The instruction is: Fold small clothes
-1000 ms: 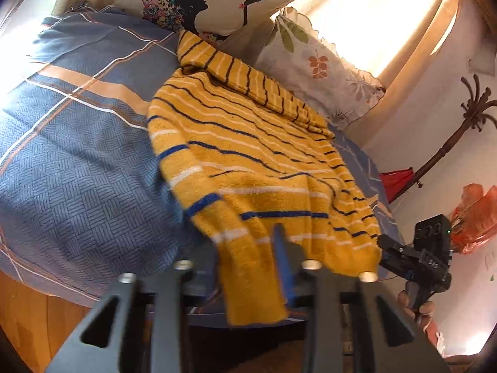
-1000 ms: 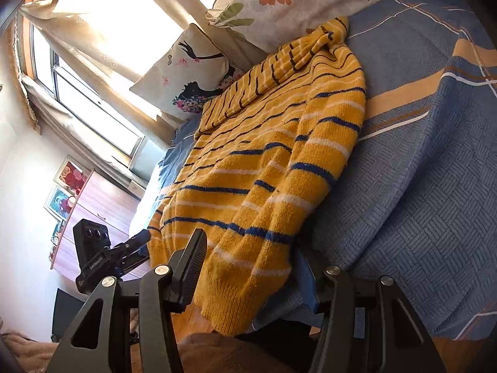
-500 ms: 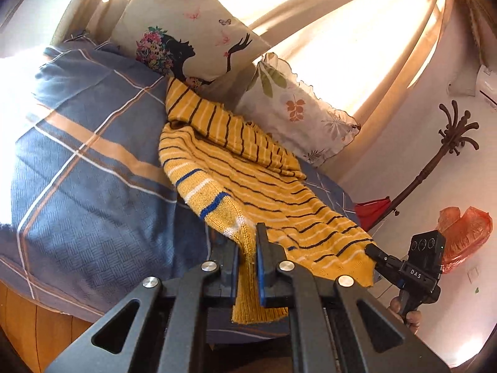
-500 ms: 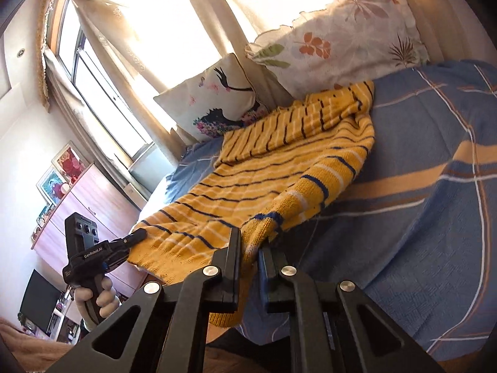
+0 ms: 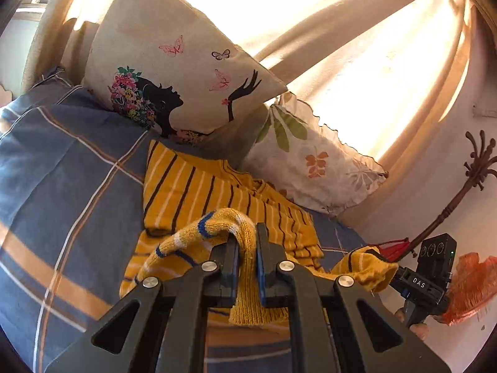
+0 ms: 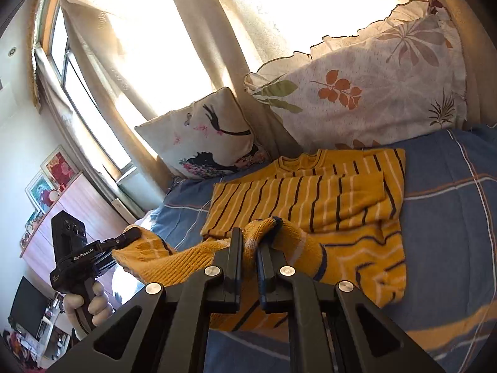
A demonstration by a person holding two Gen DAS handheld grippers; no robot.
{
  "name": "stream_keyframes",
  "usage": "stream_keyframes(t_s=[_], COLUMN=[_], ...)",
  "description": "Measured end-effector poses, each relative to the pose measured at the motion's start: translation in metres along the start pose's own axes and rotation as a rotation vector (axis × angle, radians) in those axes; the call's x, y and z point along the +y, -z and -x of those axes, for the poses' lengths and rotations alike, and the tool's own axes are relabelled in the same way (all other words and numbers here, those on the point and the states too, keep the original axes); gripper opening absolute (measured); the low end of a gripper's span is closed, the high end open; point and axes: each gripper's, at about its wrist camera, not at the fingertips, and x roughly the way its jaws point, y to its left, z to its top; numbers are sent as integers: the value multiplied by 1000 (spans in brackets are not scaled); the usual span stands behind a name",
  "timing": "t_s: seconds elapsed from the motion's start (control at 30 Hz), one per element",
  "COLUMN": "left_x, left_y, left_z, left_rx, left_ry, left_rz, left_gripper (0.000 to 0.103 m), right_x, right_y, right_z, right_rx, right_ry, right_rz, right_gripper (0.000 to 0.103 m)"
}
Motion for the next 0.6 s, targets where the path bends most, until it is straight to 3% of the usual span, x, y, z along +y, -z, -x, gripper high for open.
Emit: stream_keyframes(t_s=[0.2,0.3,0.37,0.43,0.5,0.53,0.6], left_x=[23,55,74,81,80,79,75], left_y=[-51,-63,-68,-73,-78,-80,-81], left_z=[-110,-142,-147,-141,-127,-118,-105], left_rx=[74,138,164,150,107,88,79], left_ry=[-176,-140,-69,-18,-33,-40,-27], left_rz=[-26,76,163,173,141,128,100], left_gripper=[9,10,15,24,40,47,47], right_x=[-54,-94,-115,-125,-127,-125,-117], right_y=[-58,-67,-69,-75,-81,-83,-84], right_z=[-105,-148,-157,-147,-127,-117,-104], right_rx=[102,159,169,125,51,24,21], right_ry=[158,233,223,180,176,184,199], right_rz=[-71,-130,-200,-223,-207,-192,-126], right_gripper=[9,13,23,40,68,70,70])
